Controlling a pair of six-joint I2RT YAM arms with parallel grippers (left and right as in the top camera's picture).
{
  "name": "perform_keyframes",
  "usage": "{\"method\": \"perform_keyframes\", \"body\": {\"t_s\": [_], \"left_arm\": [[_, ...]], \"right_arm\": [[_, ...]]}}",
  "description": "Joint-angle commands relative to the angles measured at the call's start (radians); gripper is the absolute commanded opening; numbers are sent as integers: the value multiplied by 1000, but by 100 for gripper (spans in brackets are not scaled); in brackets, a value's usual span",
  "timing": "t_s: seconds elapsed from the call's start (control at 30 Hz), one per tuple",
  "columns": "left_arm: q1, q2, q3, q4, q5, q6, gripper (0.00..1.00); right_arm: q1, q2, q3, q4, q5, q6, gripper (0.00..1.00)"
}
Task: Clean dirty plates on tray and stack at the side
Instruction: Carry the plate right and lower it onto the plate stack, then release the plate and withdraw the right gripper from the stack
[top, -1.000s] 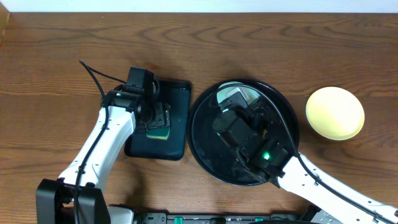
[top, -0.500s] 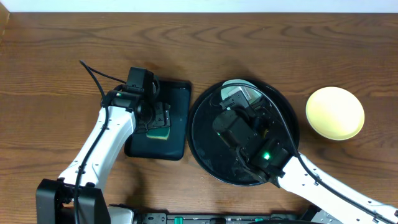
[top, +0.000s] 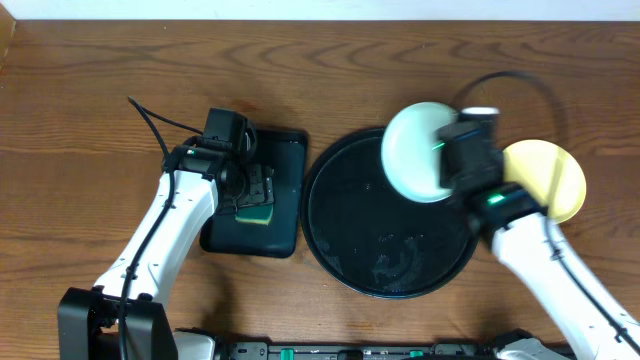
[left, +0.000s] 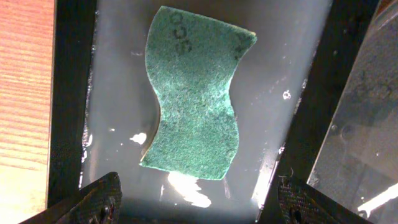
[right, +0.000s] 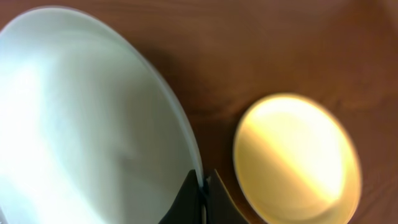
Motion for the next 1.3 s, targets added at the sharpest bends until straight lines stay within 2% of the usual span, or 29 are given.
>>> {"method": "perform_keyframes", "body": {"t_s": [0.0, 0.17, 0.33, 0.53, 0.57, 0.6, 0.63, 0.67, 0.7, 0.8, 0.97, 1.17, 1.27], "left_arm": [[3, 7, -7, -1, -13, 6, 81], [3, 7, -7, -1, -13, 6, 81], [3, 7, -7, 0, -13, 6, 81], [3, 7, -7, -1, -13, 6, 81], [3, 7, -7, -1, -13, 6, 81], [3, 7, -7, 0, -13, 6, 81], [3, 7, -7, 1, -13, 6, 81], [3, 7, -7, 3, -13, 6, 81], [3, 7, -7, 3, -13, 6, 82], [3, 7, -7, 3, -13, 6, 82], [3, 7, -7, 3, -13, 6, 82], [3, 7, -6, 8, -13, 6, 82], [13, 7, -2, -3, -13, 6, 82]], "right_arm": [[-240, 6, 6, -18, -327, 163, 1], [-519, 49, 5, -45, -451, 213, 1], [-740, 128, -2, -41, -488, 304, 1], [-901, 230, -2, -4, -570, 335, 1], [-920, 243, -2, 0, -580, 335, 2], [-927, 250, -2, 0, -585, 335, 10], [-933, 256, -2, -2, -591, 335, 43], [-933, 257, -2, -2, -609, 335, 56], [-930, 257, -2, 0, -633, 335, 62], [-914, 257, -2, 17, -753, 296, 63], [-814, 257, -2, 72, -967, 117, 63], [-609, 257, -2, 74, -981, -99, 64], [-519, 257, 8, 29, -944, -141, 73]]}}
